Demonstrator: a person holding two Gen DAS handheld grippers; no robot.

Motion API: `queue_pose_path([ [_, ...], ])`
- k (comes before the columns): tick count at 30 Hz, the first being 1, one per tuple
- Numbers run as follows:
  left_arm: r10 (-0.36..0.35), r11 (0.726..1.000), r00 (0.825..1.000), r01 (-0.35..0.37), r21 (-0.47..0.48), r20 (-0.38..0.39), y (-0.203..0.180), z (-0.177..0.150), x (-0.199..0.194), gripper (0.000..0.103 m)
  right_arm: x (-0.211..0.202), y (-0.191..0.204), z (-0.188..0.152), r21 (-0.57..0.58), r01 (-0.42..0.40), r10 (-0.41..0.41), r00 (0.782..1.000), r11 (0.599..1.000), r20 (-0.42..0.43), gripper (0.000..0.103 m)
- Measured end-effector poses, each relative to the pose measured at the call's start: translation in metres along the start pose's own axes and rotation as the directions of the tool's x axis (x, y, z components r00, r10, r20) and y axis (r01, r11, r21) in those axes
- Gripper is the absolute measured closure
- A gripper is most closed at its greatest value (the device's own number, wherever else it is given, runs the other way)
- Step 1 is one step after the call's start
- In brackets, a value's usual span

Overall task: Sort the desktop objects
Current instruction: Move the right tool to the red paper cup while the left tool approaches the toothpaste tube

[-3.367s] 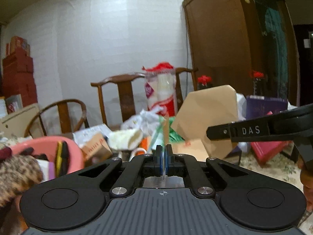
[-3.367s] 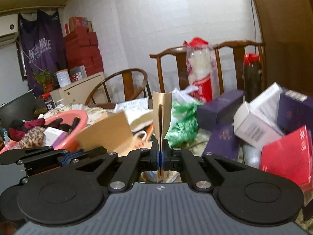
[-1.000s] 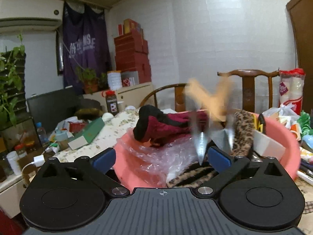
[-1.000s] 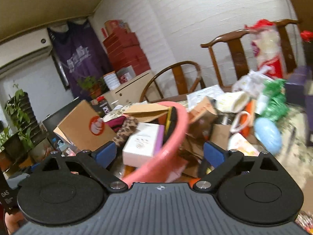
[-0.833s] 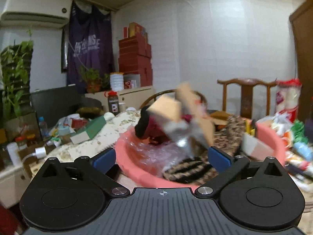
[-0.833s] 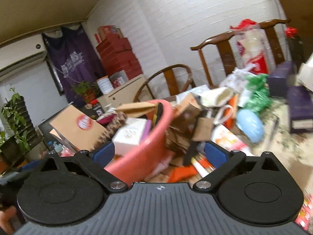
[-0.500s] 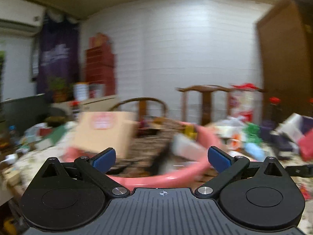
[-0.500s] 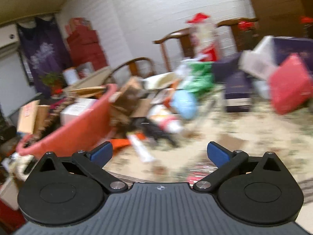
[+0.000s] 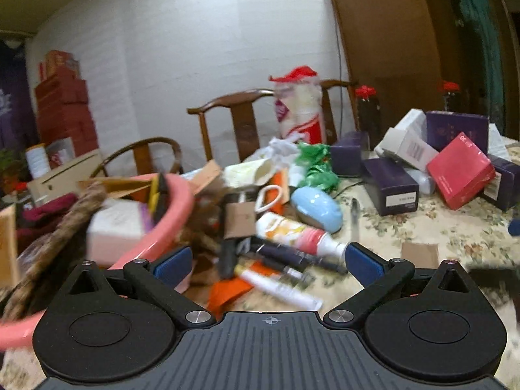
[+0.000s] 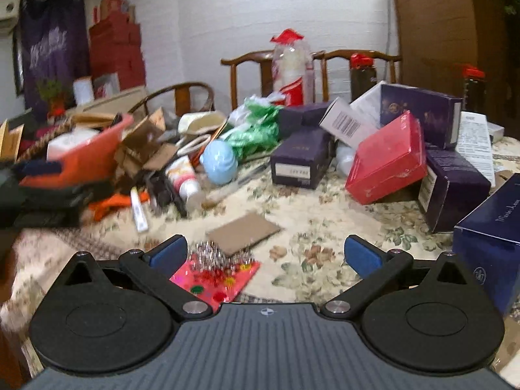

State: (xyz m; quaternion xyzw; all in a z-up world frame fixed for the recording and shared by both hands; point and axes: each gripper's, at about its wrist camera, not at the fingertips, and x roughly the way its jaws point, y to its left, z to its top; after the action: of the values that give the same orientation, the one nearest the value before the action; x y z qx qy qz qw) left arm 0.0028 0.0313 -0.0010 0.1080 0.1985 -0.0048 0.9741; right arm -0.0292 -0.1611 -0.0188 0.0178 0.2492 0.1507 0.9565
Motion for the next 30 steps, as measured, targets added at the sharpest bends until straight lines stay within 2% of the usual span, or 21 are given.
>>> queue_pose_path([
  [6, 0.043, 0.999, 0.994, -0.042, 0.019, -0.099, -0.015, 0.026, 0.055, 0.0, 0.013, 0.007, -0.004, -0.018, -0.016, 0.016, 0.999, 1.0, -0.038, 0.001],
  [8, 0.069, 0.997, 0.99, -0.067, 0.025, -0.121, -0.017, 0.027, 0.069, 0.0, 0.02, 0.012, -0.003, -0.038, -0.017, 0.015, 0.998, 0.999, -0.054, 0.001],
  [13, 0.087, 0.996, 0.976, -0.078, 0.053, -0.198, -0.023, 0.025, 0.102, 0.0, 0.037, 0.03, 0.004, -0.118, -0.025, 0.018, 0.998, 0.993, -0.064, 0.001],
  [16, 0.035, 0.999, 0.973, -0.033, 0.01, -0.23, -0.022, 0.023, 0.116, 0.001, 0.049, 0.035, 0.008, -0.144, -0.014, 0.002, 0.997, 0.989, -0.08, 0.001],
  [20, 0.001, 0.999, 0.959, -0.015, -0.048, -0.284, -0.018, 0.017, 0.134, 0.001, 0.069, 0.033, 0.009, -0.118, -0.01, -0.009, 0.987, 0.993, -0.161, 0.001],
  [26, 0.016, 0.999, 0.965, -0.025, -0.033, -0.263, -0.024, 0.013, 0.137, 0.002, 0.072, 0.031, 0.009, -0.128, -0.03, 0.004, 0.981, 0.991, -0.195, 0.0],
  [28, 0.002, 1.0, 0.969, -0.009, -0.029, -0.249, -0.023, 0.012, 0.134, 0.006, 0.069, 0.03, 0.008, -0.145, -0.044, 0.014, 0.979, 0.988, -0.202, 0.001],
  [30, -0.016, 1.0, 0.973, 0.016, -0.003, -0.23, -0.023, 0.012, 0.129, 0.017, 0.065, 0.027, 0.007, -0.144, -0.059, 0.029, 0.98, 0.988, -0.199, 0.006],
])
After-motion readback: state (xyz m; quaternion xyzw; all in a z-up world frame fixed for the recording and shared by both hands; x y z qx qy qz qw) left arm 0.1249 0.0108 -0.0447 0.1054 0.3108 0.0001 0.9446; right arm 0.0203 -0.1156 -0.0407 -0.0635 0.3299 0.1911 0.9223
